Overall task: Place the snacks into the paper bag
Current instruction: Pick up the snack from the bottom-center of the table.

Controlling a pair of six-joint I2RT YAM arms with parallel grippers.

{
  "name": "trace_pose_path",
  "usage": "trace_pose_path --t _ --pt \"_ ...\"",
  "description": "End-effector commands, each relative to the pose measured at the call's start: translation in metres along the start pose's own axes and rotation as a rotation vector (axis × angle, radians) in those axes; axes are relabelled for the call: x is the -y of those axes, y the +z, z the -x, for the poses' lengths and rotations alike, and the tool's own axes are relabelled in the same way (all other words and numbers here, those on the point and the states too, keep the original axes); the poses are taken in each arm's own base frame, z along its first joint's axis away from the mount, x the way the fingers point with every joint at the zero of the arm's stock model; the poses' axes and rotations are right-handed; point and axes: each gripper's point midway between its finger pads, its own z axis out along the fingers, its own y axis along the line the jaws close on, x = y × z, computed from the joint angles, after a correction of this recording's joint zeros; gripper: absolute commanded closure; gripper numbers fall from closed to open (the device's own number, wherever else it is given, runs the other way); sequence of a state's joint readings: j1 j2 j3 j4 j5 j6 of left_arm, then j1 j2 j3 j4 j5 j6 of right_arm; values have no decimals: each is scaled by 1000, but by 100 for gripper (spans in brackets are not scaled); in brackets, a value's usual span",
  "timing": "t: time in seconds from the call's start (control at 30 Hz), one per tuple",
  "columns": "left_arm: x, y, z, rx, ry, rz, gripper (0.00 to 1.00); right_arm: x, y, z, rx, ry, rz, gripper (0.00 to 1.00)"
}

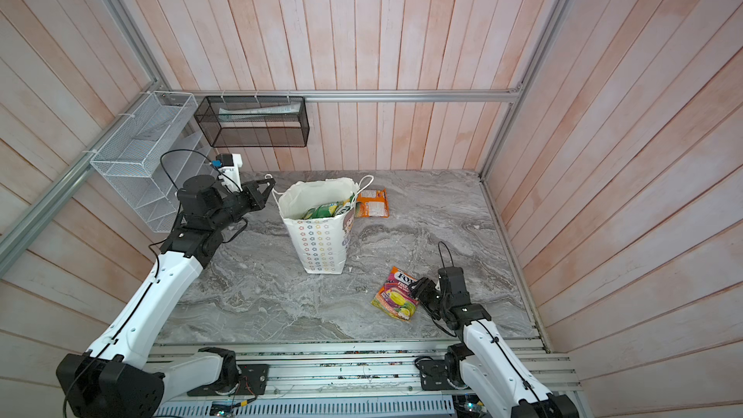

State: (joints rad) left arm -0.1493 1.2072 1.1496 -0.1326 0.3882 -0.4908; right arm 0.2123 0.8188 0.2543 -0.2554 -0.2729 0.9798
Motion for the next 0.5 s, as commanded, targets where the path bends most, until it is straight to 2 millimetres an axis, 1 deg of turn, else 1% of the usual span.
trace_pose_path --t 0.0,0.13,0.27,0.33,0.4,0.47 --pt "7 -4 12 50 19 -31 100 6 1 8 47 2 -48 34" --pt "9 -4 12 49 16 -40 100 6 5 11 56 9 -51 36" --pt "9 -5 13 54 20 -38 100 2 12 10 44 -8 -65 40" --pt "8 -6 14 55 18 -35 100 1 16 7 23 -12 -69 43" --pt "10 -7 15 57 20 -41 100 0 19 5 1 -18 -74 51" --pt "11 -7 15 58 20 -45 100 2 22 3 -11 -15 -79 55"
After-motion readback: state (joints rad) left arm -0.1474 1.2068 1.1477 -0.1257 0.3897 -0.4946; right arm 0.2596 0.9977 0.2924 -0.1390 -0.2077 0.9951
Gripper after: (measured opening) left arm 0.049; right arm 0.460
